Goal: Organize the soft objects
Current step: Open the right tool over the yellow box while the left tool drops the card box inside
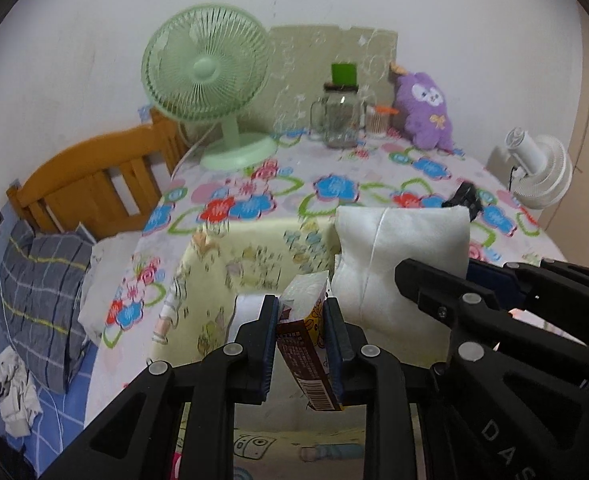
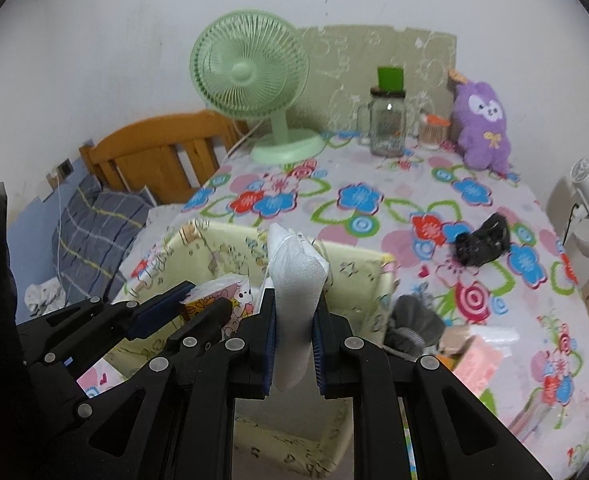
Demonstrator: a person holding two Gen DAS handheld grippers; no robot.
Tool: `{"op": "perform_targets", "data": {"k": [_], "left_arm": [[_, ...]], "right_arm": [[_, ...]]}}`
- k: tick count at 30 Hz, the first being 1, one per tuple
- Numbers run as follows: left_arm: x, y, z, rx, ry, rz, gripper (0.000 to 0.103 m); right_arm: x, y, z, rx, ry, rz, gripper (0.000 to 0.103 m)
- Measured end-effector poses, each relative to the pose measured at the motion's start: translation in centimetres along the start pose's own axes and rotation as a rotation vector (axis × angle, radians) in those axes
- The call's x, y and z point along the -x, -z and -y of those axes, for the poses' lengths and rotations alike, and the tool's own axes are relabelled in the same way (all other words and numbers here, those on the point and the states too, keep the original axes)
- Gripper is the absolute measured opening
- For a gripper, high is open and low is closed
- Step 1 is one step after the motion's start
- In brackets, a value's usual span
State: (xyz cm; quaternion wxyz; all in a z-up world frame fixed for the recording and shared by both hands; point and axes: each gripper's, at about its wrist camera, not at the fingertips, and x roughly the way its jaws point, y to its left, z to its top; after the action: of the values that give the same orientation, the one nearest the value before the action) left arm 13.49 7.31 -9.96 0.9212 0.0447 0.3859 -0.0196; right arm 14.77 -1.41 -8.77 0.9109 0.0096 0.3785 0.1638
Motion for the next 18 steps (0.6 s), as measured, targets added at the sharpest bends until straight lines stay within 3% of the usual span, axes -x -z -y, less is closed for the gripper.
{"op": "perform_targets", "data": {"k": [3,8,11,12,13,18], "left_arm": [[-0.9,0.4,-0.4,0.006,-0.006,-0.027,0.024],[-1.6,0.6,-0.7,0.020,-0.009,-0.054,0.038],[-1.9,0.6,-0.8,0.028,0.001,-0.074,0.056],[-2.0,0.5,-0.9,0.033,0.004,-0.078,0.062],[-2.0,0.6,-0.9,0.037,0.005,-0.082,0.064],[-1.9,0.5,-1.1,0.050,0.019,-0.095,0.078]], "right_arm": [[-1.1,0.4,-0.3,0.006,0.001,-0.024,0.019],[-2.1,0.5,-0.3,0.009,0.010,-0.053,0.027],[-2.5,0.5,0.0,-0.003,0.015,-0.077,0.047],[-2.6,0.4,0.1,-0.006,0.021,-0.079,0.060],[-2.5,0.4,0.2,-0.009,0.024,-0.072,0.067],[-1.5,0.1,0.4,0.005,0.034,-0.035,0.074]]}}
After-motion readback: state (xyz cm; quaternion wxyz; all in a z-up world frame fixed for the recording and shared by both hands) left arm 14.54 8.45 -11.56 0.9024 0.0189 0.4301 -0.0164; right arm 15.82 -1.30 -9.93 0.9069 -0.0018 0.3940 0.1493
